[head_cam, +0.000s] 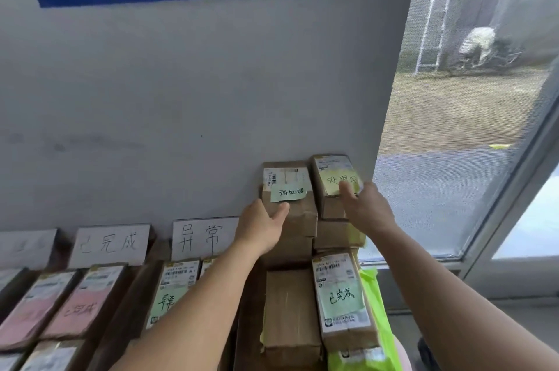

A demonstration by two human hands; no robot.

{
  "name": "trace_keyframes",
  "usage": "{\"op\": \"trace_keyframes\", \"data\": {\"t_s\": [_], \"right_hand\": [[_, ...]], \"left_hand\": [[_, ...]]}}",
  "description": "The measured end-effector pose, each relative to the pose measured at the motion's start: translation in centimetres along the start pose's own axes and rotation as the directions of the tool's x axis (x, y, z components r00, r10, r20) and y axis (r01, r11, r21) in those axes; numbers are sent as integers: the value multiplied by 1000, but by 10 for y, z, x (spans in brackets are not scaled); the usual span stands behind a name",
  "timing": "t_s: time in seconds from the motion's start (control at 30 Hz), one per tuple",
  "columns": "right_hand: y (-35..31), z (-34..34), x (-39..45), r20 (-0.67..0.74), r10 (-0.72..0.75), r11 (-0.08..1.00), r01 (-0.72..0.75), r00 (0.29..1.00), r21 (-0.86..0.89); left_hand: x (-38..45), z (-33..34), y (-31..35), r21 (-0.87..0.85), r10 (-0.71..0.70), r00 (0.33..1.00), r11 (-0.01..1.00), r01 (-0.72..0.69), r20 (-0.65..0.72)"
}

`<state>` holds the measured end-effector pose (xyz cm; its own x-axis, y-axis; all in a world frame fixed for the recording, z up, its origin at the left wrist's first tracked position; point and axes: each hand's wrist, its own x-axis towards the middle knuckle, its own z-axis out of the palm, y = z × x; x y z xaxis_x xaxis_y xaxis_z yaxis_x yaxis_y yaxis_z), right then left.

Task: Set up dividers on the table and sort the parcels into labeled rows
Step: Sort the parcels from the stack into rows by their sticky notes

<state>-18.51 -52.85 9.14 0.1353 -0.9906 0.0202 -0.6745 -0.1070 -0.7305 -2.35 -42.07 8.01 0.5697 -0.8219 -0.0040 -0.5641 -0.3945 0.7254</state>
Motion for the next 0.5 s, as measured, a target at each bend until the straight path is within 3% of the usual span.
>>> {"op": "trace_keyframes", "data": {"t_s": [0.5], "right_hand": [[-6,-8,-36,-112,-186,973,199,976,118]], "left_hand": [[-33,-16,-8,-277,114,991,952,-129,-68]]}}
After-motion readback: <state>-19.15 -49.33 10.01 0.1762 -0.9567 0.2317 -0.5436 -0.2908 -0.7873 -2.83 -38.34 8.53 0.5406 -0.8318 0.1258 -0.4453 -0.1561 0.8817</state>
